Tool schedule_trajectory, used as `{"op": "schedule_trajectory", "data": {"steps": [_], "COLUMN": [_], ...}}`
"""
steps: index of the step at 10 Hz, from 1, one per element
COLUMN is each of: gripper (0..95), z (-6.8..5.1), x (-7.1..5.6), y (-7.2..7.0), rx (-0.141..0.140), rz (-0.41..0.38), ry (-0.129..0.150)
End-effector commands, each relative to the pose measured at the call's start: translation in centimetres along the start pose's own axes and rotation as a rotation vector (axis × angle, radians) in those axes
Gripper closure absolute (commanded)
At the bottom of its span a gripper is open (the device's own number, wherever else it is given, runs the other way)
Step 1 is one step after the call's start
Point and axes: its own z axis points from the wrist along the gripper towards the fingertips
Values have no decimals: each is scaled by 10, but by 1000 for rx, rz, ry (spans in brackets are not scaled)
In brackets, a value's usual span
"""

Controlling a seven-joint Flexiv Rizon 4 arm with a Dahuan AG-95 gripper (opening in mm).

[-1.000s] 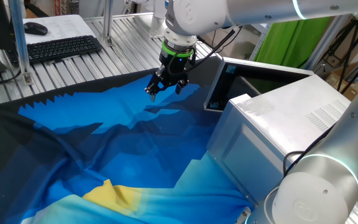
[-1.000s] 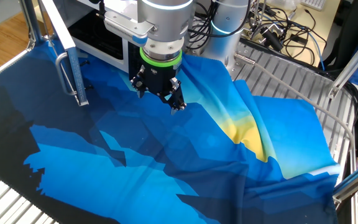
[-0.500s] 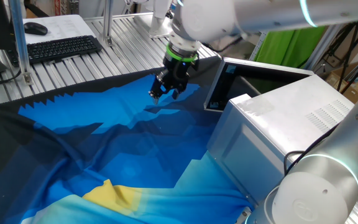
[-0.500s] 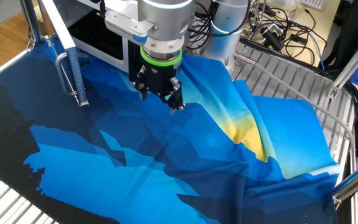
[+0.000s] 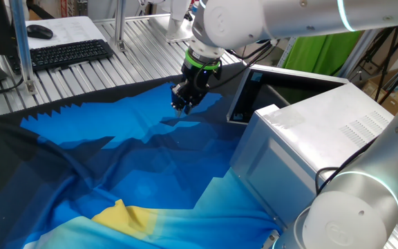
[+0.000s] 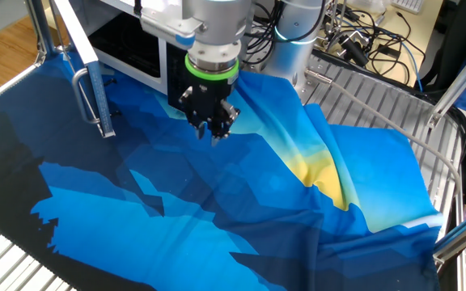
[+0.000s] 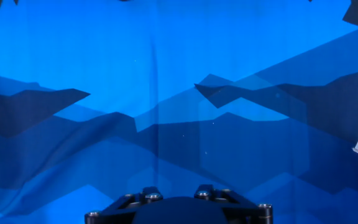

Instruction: Close the microwave door

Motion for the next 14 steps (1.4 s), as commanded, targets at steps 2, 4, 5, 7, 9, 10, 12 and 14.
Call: {"op": "schedule_trajectory", "data": {"steps": [2,4,5,7,9,10,12,14], "gripper": [950,950,950,950,950,950,950,950], "z": [-3,-9,-14,-13,-7,-7,-9,-15], "x": [-2,-16,-28,-31,-32,-33,-39,-50], "y": [-1,-4,-14,-32,-56,-62,-85,-102], "rx": [6,16,16,15,16,24,25,26], "rz": [-6,-2,-6,-30,-31,-30,-60,-85], "ry": [-4,-3,0,0,-3,-10,-7,-3]}}
